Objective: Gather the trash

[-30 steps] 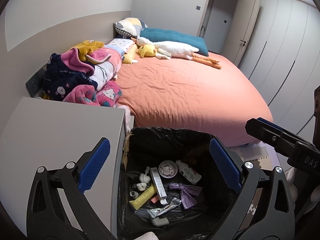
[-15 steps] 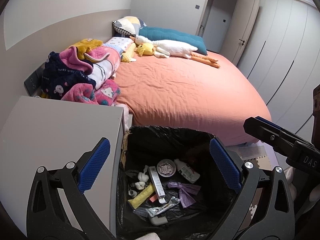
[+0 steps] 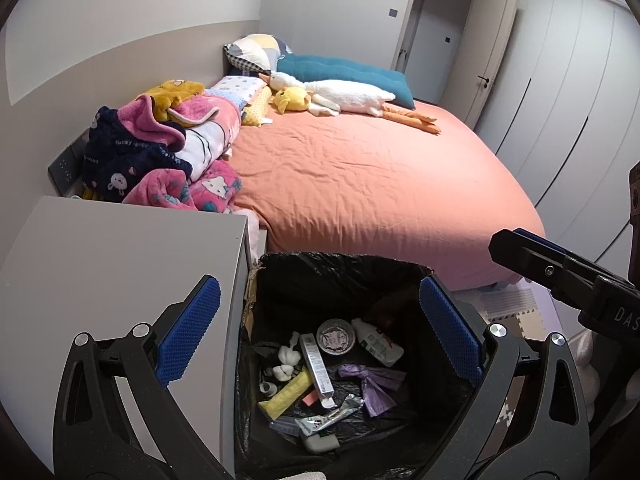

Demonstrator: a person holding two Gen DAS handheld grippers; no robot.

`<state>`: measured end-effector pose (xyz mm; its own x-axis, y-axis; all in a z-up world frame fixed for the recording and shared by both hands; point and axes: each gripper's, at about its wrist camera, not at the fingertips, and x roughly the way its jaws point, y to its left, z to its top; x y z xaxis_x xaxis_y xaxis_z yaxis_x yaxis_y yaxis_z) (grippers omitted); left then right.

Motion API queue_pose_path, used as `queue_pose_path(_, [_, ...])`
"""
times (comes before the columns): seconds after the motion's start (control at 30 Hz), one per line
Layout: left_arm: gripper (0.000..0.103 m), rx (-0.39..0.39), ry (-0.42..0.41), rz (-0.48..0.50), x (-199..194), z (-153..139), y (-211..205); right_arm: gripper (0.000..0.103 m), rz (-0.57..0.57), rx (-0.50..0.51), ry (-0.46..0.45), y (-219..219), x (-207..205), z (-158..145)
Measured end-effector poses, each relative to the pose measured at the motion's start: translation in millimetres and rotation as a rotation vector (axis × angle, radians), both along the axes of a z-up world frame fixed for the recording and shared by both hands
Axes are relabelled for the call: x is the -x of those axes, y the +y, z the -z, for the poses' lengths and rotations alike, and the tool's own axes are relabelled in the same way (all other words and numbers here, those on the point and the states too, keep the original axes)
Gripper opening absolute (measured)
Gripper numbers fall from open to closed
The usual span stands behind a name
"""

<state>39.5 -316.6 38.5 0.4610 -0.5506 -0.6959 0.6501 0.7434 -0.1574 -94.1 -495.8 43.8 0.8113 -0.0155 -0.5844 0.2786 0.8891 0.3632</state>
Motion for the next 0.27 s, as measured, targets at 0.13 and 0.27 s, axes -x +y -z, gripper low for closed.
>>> queue_pose_path(0.13, [0.096,-0.007,0.024,0.0,-3.3,1.5,-0.9,0.075,-0.002,0.001,0.001,0.0,0.4,-0.4])
queue_pose_path(0.27, [0.096,-0.013,0.025,0.007,-2.7,1.6,-0.9,0.075,-0.002,0.0,0.002,1.2,-0.7,0.0])
